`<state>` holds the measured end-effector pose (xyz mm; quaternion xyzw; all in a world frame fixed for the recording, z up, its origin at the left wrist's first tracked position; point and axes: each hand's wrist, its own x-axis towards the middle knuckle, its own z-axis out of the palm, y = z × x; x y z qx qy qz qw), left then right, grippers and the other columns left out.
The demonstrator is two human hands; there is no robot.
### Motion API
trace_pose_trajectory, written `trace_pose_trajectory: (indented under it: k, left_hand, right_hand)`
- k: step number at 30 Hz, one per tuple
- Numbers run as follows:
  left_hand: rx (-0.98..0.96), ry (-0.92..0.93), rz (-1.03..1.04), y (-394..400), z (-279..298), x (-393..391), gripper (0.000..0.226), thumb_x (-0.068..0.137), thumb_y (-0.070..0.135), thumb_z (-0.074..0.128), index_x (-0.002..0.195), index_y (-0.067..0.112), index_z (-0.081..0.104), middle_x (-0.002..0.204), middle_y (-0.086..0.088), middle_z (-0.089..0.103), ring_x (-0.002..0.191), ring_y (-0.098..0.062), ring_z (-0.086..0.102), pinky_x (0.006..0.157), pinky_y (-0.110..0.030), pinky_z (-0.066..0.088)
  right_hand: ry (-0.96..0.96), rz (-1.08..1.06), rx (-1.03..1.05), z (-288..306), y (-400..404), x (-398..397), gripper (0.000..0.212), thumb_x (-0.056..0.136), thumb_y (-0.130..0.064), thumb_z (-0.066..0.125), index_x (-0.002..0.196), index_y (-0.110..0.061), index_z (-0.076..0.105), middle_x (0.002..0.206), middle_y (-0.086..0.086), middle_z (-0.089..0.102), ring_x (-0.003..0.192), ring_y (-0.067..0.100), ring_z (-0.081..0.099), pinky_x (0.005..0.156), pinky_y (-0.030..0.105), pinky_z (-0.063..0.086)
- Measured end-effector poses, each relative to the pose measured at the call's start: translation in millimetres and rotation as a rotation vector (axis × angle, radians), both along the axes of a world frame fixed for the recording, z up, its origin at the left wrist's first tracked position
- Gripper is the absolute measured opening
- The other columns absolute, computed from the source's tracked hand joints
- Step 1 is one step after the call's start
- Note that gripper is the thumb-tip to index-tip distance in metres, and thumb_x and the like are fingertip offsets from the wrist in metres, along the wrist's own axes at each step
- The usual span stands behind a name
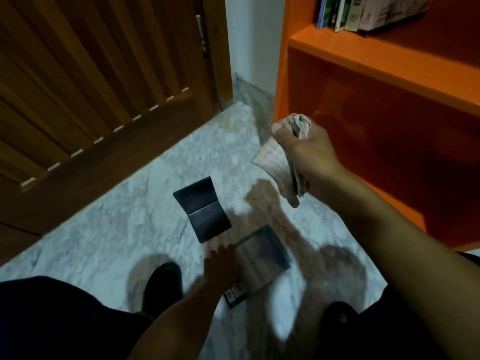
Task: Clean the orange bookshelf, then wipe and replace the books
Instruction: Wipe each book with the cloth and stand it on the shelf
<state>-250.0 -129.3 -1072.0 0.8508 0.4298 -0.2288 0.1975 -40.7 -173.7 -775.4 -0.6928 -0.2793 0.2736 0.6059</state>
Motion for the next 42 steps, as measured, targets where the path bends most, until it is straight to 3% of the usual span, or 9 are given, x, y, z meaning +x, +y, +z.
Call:
trace_pose_trajectory:
  k: [6,12,15,20,25,28,32,38,42]
  left_hand:
    - [-0.09,-0.026,0.097,0,5,9,0.05,0.092,0.029,0.055,0.14,0.027,0.043,0.135,-0.009,0.048,0.126,-0.032,0.045,0.103,-0.044,0.04]
    - [-0.255,-0.283,0.127,10,30,21,0.037,0.1,0.023,0.046,0.136,0.03,0.05,0.127,-0.006,0.06,0.115,-0.029,0.06,0.091,-0.036,0.048]
    - [-0.261,-0.416,0.128,26,57,32,0.028,0.1,0.014,0.045,0.123,0.021,0.059,0.118,-0.006,0.062,0.107,-0.023,0.06,0.089,-0.033,0.049]
    - [-0.29,-0.757,0.291,60,130,43,0.015,0.098,0.018,0.053,0.084,0.016,0.058,0.084,-0.001,0.059,0.081,-0.018,0.055,0.068,-0.028,0.043]
    - [-0.404,-1.007,0.509,84,223,56,0.011,0.101,0.021,0.055,0.099,0.017,0.065,0.1,-0.012,0.074,0.089,-0.032,0.071,0.08,-0.045,0.057]
    - [-0.485,-1.142,0.575,83,273,58,0.011,0.102,0.021,0.053,0.102,0.02,0.065,0.098,-0.006,0.075,0.079,-0.023,0.073,0.064,-0.035,0.059]
    - [-0.522,-1.183,0.516,69,320,53,0.014,0.103,0.023,0.051,0.11,0.022,0.064,0.093,0.001,0.076,0.068,-0.013,0.073,0.049,-0.024,0.053]
    - [-0.195,-1.096,0.305,61,333,38,0.017,0.101,0.031,0.053,0.114,0.035,0.064,0.105,0.008,0.073,0.081,-0.009,0.072,0.063,-0.03,0.057]
    - [-0.57,-1.247,0.37,60,344,36,0.042,0.1,0.016,0.056,0.13,0.045,0.053,0.113,0.009,0.074,0.093,-0.013,0.074,0.073,-0.026,0.061]
  right_hand:
    - [0.076,-0.012,0.005,3,-4,1,0.015,0.093,-0.026,0.067,0.099,-0.013,0.065,0.103,0.02,0.07,0.098,0.035,0.069,0.09,0.058,0.054]
    - [0.251,-0.008,-0.033,5,-9,4,0.017,0.094,-0.012,0.065,0.103,0.001,0.069,0.105,0.021,0.073,0.098,0.036,0.071,0.091,0.054,0.056]
    - [0.322,-0.038,-0.044,3,-11,9,0.011,0.093,-0.007,0.066,0.1,0.0,0.07,0.104,0.019,0.074,0.096,0.034,0.073,0.092,0.055,0.055]
    - [0.312,-0.143,-0.037,-10,-7,18,0.016,0.094,-0.018,0.057,0.092,-0.01,0.07,0.106,0.026,0.071,0.103,0.045,0.067,0.09,0.068,0.049]
    - [0.24,-0.336,0.036,-48,3,33,0.044,0.088,-0.042,0.05,0.123,-0.018,0.06,0.116,0.014,0.069,0.109,0.039,0.065,0.09,0.062,0.053]
    - [0.314,-0.371,0.074,-51,0,25,0.047,0.092,-0.047,0.047,0.131,-0.023,0.053,0.123,0.014,0.066,0.112,0.04,0.063,0.093,0.061,0.052]
    - [0.568,-0.21,0.106,-3,-11,-12,0.03,0.105,-0.03,0.046,0.115,-0.006,0.062,0.101,0.028,0.069,0.091,0.04,0.068,0.082,0.052,0.057]
    - [0.529,-0.005,0.12,3,-20,-30,0.012,0.101,-0.014,0.055,0.1,-0.016,0.068,0.097,0.004,0.076,0.095,0.037,0.071,0.091,0.059,0.053]
    - [0.522,0.081,0.108,9,-25,-29,0.015,0.101,-0.016,0.053,0.109,-0.015,0.066,0.108,0.009,0.075,0.098,0.035,0.072,0.088,0.055,0.056]
